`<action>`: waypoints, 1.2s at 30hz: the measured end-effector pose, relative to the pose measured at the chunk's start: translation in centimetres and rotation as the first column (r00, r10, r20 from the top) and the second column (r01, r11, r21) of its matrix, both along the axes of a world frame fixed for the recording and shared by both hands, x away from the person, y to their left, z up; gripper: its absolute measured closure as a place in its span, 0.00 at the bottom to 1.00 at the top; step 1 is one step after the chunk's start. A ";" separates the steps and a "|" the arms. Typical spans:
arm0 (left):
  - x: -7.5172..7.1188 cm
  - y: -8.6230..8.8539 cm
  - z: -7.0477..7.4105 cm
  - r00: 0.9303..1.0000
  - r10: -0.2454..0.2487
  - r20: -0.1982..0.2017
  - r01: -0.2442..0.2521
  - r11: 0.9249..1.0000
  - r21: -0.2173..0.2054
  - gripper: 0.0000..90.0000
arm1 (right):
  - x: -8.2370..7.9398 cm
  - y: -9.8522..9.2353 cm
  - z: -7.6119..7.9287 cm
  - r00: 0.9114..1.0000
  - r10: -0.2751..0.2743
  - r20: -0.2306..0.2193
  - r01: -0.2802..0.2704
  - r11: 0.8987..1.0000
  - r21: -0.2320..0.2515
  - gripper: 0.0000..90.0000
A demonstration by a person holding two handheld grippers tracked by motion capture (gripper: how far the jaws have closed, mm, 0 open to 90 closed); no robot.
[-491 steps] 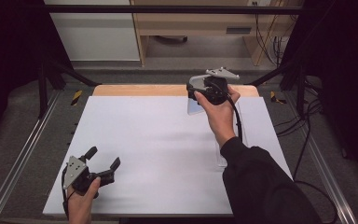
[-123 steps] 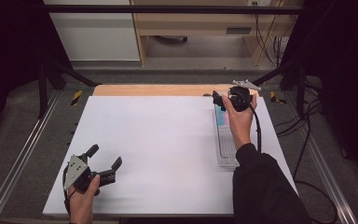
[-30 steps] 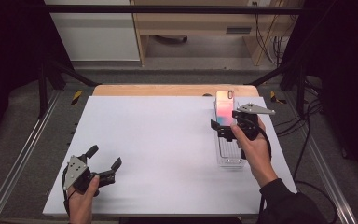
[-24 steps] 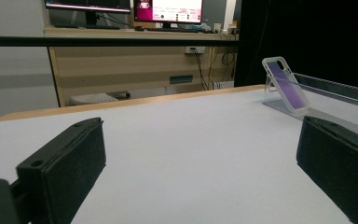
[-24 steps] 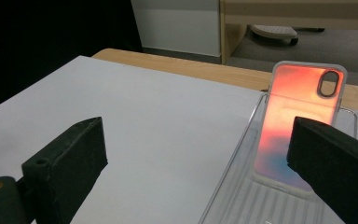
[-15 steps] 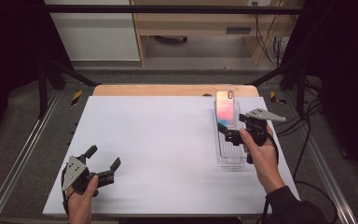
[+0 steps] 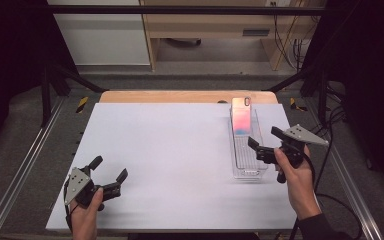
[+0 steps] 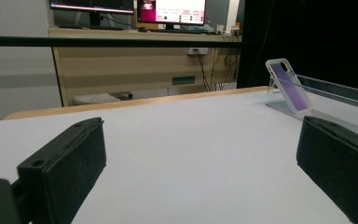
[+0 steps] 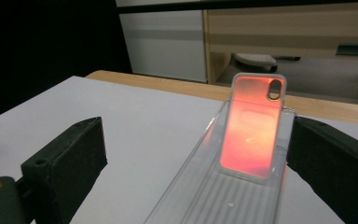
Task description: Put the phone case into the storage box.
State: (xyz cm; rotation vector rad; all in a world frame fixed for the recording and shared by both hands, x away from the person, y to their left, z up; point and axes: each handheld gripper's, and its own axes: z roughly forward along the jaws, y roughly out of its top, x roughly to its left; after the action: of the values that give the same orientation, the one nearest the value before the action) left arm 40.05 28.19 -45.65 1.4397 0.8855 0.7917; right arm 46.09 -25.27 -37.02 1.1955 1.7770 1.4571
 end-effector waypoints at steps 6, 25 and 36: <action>-0.1 0.1 0.0 1.000 0.002 0.001 -0.002 1.000 0.004 0.01 | -1.7 -1.7 -0.9 0.998 -0.035 0.058 0.036 0.999 -0.011 0.06; -0.6 0.5 -0.3 1.000 -0.021 0.005 0.021 1.000 -0.001 0.01 | -4.0 -4.5 -6.2 0.985 -0.072 0.154 0.078 0.996 -0.038 0.05; -0.5 0.7 -0.5 1.000 -0.006 0.005 0.006 1.000 -0.001 0.01 | -4.2 -4.2 -8.4 0.989 -0.018 0.148 0.026 0.998 -0.052 0.05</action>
State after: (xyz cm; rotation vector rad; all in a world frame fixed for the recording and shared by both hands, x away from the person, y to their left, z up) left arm 39.59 28.93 -46.13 1.4383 0.8775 0.7899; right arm 41.90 -29.50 -45.39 1.0492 1.6874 1.4366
